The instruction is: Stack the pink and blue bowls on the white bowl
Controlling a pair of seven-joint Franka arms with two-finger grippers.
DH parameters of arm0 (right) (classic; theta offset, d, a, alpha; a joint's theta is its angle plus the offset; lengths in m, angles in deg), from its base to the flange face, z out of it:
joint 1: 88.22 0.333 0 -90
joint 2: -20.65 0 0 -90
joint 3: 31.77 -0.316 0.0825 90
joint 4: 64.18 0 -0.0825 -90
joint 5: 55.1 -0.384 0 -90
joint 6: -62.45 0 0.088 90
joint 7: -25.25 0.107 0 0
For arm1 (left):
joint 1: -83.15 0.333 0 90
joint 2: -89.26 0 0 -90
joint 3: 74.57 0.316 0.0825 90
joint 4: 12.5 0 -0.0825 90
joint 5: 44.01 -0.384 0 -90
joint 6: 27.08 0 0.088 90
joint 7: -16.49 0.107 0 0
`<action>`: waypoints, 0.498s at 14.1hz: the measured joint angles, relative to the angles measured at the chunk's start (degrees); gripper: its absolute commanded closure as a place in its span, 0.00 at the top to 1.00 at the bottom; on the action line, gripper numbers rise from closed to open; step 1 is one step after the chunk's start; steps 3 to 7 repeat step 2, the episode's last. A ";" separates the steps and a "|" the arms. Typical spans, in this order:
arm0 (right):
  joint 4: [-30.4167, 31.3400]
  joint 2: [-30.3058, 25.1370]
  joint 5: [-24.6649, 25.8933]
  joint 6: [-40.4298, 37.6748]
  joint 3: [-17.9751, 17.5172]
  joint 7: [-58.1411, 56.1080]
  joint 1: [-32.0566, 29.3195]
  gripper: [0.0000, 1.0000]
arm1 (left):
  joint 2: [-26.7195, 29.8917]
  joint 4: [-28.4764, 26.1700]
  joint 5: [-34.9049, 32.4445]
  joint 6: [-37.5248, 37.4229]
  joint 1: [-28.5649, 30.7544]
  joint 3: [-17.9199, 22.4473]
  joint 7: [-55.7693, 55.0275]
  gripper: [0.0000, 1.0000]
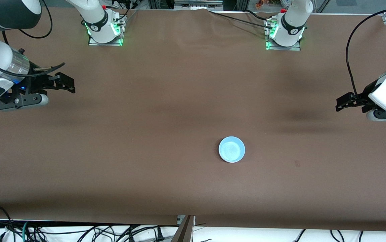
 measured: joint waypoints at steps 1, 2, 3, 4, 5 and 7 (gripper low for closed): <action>0.01 0.01 0.27 0.02 0.09 -0.77 -0.04 1.00 | 0.00 0.00 0.00 0.00 0.00 0.00 0.00 1.00; 0.00 0.00 0.35 0.04 0.14 -1.06 -0.19 1.00 | 0.00 0.00 0.00 0.00 0.00 0.00 0.00 1.00; 0.00 0.00 0.35 0.04 0.14 -1.06 -0.19 1.00 | 0.00 0.00 0.00 0.00 0.00 0.00 0.00 1.00; 0.00 0.00 0.35 0.04 0.14 -1.06 -0.19 1.00 | 0.00 0.00 0.00 0.00 0.00 0.00 0.00 1.00; 0.00 0.00 0.35 0.04 0.14 -1.06 -0.19 1.00 | 0.00 0.00 0.00 0.00 0.00 0.00 0.00 1.00; 0.00 0.00 0.35 0.04 0.14 -1.06 -0.19 1.00 | 0.00 0.00 0.00 0.00 0.00 0.00 0.00 1.00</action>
